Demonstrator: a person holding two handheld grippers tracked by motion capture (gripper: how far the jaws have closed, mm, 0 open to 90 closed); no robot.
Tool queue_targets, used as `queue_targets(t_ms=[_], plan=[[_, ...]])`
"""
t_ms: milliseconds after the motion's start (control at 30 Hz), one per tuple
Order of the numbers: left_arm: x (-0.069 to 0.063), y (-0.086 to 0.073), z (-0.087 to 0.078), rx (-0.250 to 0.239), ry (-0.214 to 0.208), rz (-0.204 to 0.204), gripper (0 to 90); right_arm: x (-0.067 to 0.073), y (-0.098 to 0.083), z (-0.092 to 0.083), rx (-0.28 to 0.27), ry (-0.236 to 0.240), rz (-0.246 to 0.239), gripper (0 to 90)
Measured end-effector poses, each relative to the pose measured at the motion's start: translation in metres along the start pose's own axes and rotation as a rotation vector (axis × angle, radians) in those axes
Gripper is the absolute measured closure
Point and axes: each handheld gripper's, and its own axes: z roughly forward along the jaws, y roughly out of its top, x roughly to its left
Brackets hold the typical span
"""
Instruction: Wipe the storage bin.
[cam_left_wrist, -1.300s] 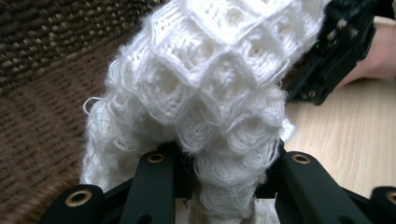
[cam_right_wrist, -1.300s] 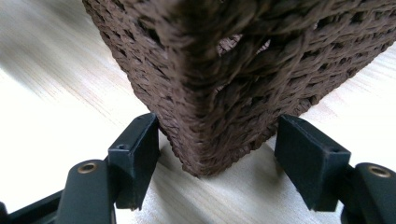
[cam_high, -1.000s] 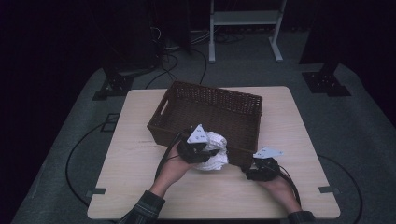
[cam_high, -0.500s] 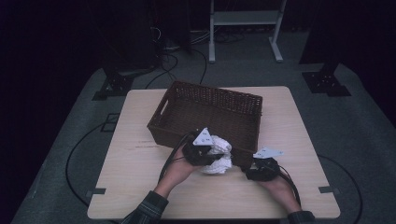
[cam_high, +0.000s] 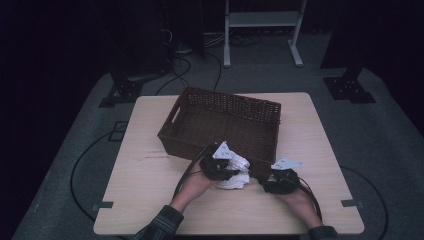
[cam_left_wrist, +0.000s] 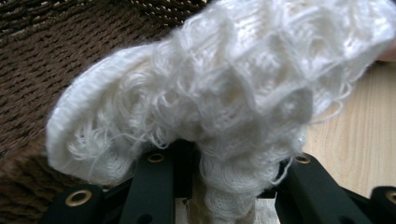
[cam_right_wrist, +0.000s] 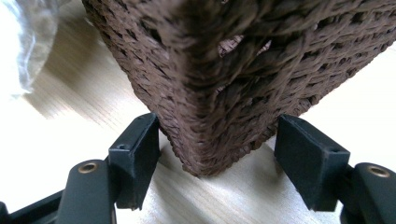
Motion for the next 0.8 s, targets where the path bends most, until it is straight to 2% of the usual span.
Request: queue_targets(t_ms=[167, 367, 600, 700, 800], plan=[[0.000, -0.001, 0.003, 0.021, -0.002, 0.005, 66.9, 0.000, 0.000, 0.000, 0.002, 0.000, -0.006, 30.7], [-0.002, -0.009, 0.022, 0.086, -0.010, -0.002, 66.8, 0.000, 0.000, 0.000, 0.000, 0.000, -0.001, 30.7], [-0.002, -0.017, 0.035, 0.116, -0.033, -0.030, 66.8, 0.000, 0.000, 0.000, 0.001, 0.000, -0.002, 30.7], [-0.004, -0.019, 0.040, 0.124, -0.033, -0.026, 66.7, 0.000, 0.000, 0.000, 0.000, 0.000, -0.002, 30.7], [-0.006, -0.016, 0.036, 0.118, -0.026, -0.015, 66.8, 0.000, 0.000, 0.000, 0.001, 0.000, -0.003, 30.8]])
